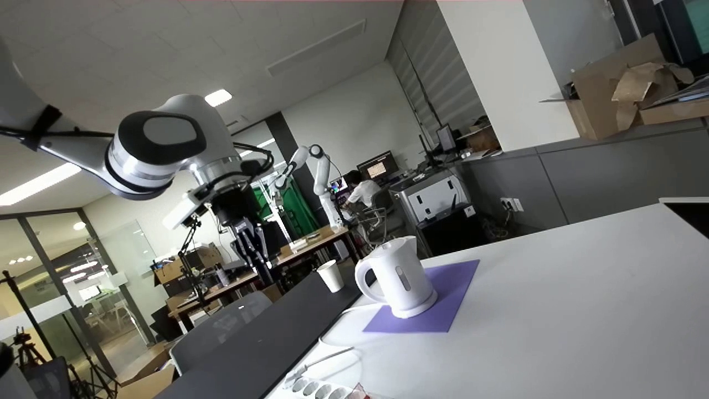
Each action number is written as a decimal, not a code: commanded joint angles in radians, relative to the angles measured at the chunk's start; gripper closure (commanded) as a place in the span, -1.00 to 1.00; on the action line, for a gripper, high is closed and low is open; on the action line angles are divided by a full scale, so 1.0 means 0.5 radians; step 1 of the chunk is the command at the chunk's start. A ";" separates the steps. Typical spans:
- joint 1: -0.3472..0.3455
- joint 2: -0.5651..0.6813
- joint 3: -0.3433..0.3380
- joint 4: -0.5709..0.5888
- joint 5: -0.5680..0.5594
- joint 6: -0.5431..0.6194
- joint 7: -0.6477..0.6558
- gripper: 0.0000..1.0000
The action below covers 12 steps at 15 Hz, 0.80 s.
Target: Turn off the switch on the adapter
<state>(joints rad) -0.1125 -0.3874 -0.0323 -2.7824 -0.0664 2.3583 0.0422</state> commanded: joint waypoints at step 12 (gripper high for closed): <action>-0.030 0.251 -0.070 0.004 -0.004 0.175 0.003 0.98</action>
<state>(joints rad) -0.1324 -0.2613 -0.0619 -2.7814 -0.0664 2.4484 0.0422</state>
